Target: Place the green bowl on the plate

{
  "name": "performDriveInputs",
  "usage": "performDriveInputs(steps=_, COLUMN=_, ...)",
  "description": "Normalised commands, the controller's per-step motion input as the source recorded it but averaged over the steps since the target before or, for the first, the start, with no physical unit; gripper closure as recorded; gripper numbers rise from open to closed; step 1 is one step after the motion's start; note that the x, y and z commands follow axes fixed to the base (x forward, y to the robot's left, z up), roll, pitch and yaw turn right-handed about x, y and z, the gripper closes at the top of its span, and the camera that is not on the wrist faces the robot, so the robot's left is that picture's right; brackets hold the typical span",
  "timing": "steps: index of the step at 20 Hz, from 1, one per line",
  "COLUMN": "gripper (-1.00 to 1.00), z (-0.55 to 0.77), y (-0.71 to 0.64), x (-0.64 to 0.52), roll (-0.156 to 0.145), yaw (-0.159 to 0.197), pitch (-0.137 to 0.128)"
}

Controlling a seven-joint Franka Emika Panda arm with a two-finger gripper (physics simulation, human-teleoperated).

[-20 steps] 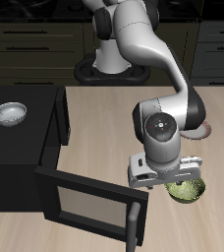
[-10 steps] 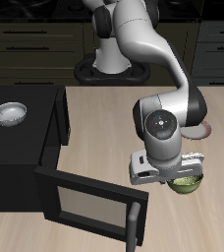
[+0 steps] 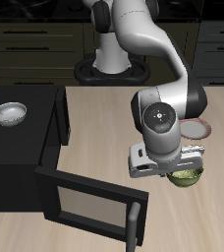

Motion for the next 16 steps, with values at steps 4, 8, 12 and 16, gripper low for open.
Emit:
performDriveInputs(steps=4, gripper=1.0, z=0.37, y=-0.11, x=-0.28, roll=0.007, yaw=-0.018, pitch=-0.053)
performDriveInputs(steps=8, gripper=1.0, z=0.42, y=-0.15, x=-0.36, roll=-0.011, yaw=0.0, pitch=-0.058)
performDriveInputs(steps=12, gripper=1.0, z=0.28, y=-0.2, x=-0.32, roll=-0.005, yaw=-0.014, pitch=-0.025)
performDriveInputs(steps=16, gripper=1.0, z=0.21, y=-0.21, x=-0.45, roll=-0.013, yaw=-0.01, pitch=-0.058)
